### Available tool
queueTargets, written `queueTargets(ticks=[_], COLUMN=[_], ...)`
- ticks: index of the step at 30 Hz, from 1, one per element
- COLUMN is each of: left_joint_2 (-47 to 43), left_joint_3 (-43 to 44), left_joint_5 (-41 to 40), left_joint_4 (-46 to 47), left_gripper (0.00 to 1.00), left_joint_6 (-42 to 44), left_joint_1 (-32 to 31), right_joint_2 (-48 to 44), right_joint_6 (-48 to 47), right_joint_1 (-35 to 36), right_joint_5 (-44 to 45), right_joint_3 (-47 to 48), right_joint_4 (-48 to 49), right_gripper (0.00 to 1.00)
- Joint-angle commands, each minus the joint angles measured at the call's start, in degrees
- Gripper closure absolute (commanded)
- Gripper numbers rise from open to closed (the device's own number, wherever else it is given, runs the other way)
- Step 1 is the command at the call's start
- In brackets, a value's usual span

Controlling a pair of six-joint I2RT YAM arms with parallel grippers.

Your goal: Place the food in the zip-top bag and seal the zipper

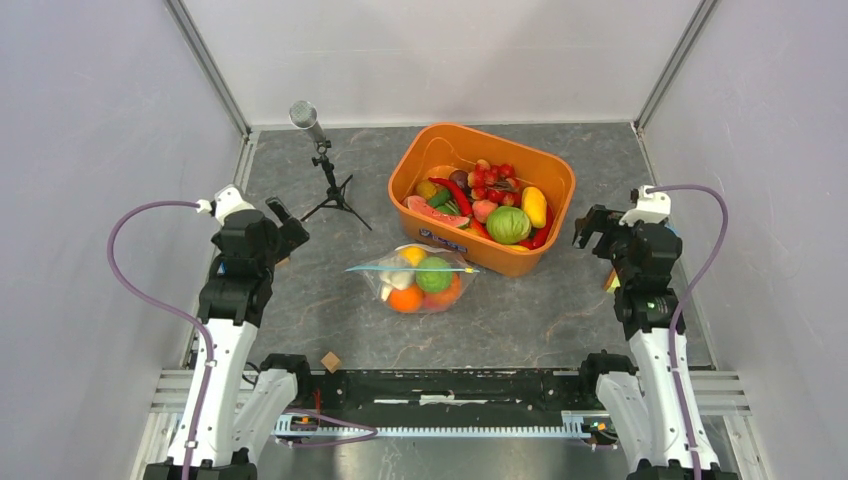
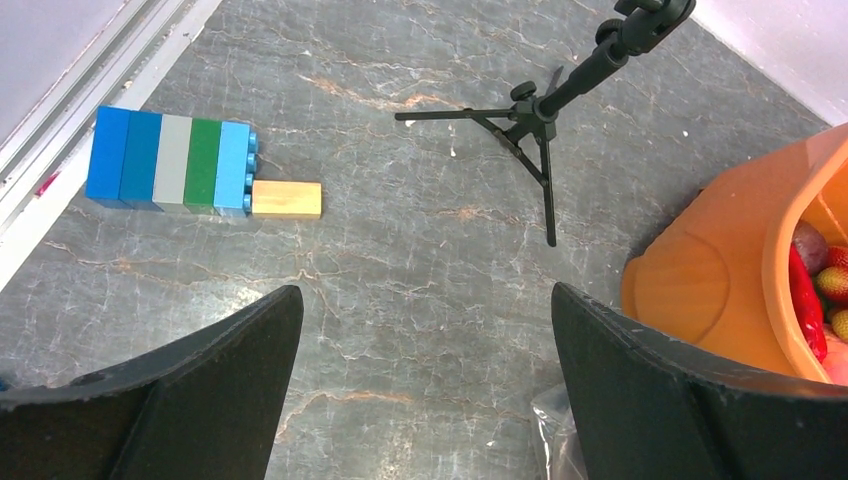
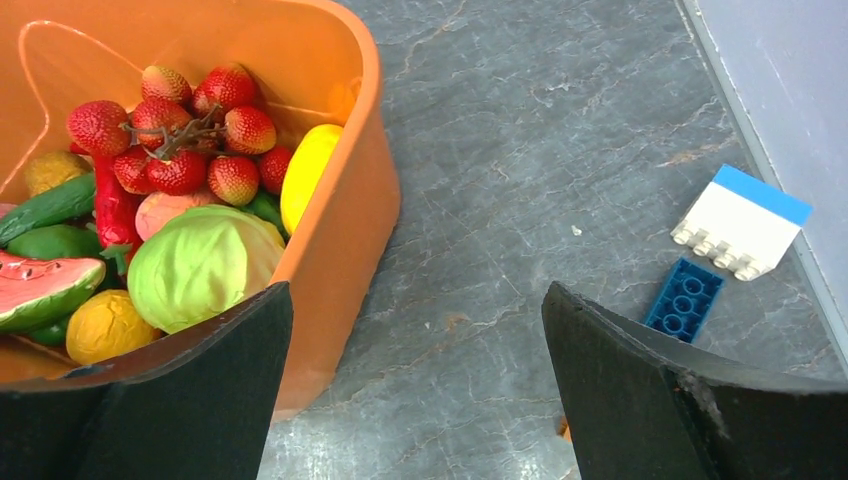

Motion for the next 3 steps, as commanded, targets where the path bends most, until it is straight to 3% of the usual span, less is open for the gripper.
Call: queueTargets(ticks=[1, 3], left_joint_2=[-0.5, -0.3], left_joint_3=[-0.5, -0.4], left_joint_5=[0.4, 0.6], left_joint_4=[1.7, 1.7], left_gripper=[0.00, 0.00], left_joint_6=[0.5, 0.9], left_joint_1=[0.1, 0.1], right_joint_2=[-0.7, -1.0], right_joint_6=[0.8, 0.6], right_joint_1=[-0.1, -0.1], right_joint_5=[-1.7, -1.6], right_joint_3=[0.8, 0.8], right_joint_4=[1.8, 1.8], right_gripper=[0.02, 0.02])
